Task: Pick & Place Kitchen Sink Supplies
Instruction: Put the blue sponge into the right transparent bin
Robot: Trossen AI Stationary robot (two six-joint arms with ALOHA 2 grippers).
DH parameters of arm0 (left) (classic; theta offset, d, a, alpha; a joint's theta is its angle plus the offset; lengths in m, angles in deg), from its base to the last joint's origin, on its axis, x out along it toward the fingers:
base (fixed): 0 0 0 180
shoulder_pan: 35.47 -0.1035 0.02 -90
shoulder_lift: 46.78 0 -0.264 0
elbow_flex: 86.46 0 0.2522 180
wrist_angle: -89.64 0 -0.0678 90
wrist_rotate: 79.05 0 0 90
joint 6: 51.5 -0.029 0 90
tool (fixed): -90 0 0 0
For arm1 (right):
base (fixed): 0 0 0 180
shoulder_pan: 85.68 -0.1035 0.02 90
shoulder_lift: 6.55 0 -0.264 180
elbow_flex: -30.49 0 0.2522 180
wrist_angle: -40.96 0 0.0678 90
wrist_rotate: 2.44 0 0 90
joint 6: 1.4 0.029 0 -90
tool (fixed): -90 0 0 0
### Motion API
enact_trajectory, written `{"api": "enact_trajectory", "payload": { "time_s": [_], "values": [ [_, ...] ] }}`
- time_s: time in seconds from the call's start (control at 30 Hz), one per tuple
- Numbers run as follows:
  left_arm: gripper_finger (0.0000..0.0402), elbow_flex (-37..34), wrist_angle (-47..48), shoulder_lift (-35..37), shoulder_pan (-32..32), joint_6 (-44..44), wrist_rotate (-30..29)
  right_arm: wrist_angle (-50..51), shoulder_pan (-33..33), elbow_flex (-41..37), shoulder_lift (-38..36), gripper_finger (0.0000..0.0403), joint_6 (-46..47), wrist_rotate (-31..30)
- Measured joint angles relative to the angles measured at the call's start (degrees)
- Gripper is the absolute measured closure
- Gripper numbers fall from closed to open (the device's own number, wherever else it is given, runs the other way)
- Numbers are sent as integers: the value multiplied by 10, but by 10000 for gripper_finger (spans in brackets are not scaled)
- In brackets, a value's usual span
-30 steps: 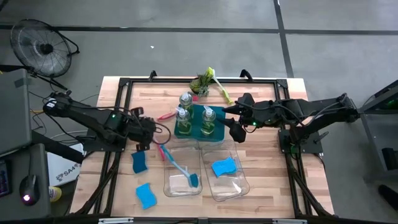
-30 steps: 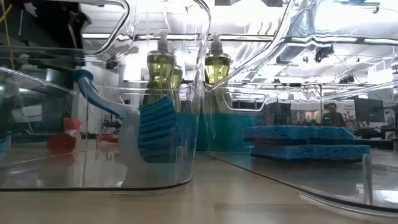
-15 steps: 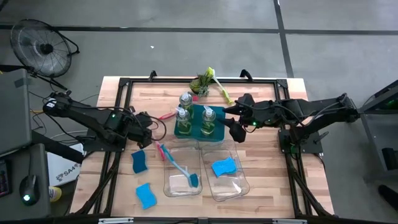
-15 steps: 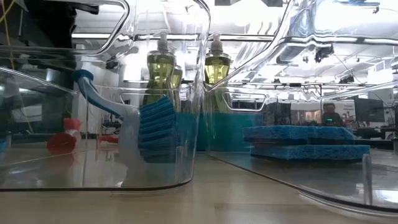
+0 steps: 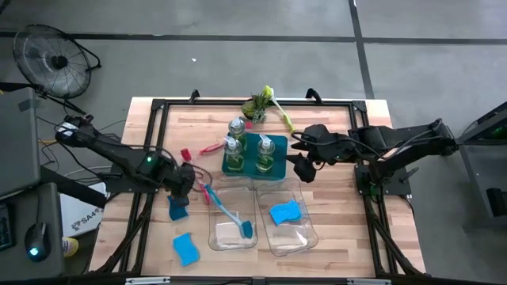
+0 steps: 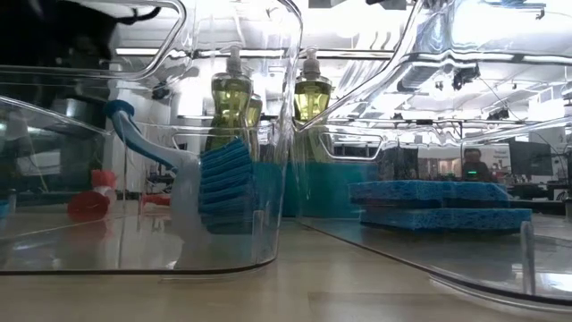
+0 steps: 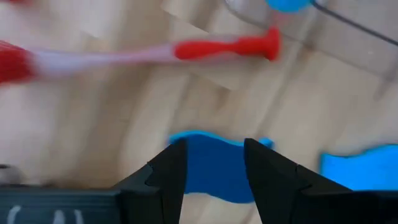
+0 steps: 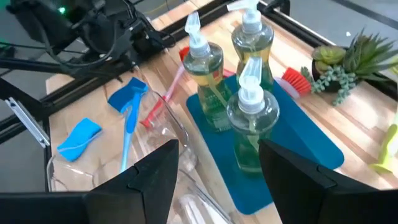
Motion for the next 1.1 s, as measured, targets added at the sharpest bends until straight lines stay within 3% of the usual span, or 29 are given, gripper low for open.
{"api": "enact_trajectory", "payload": {
  "time_s": [0.2,0.4,0.63,0.83,1.1],
  "values": [
    [238,-42,-64,-2,84,62,31,9,0,0,0,185,1,1],
    [166,-44,-49,-4,155,114,35,9,0,0,0,184,-5,0],
    [92,-45,-27,-19,186,414,54,9,0,0,0,183,0,-1],
    [85,-45,-62,-38,202,531,12,9,0,0,0,183,4,6],
    [85,-44,-46,-108,166,544,15,7,0,0,0,182,17,19]
  ]
}}
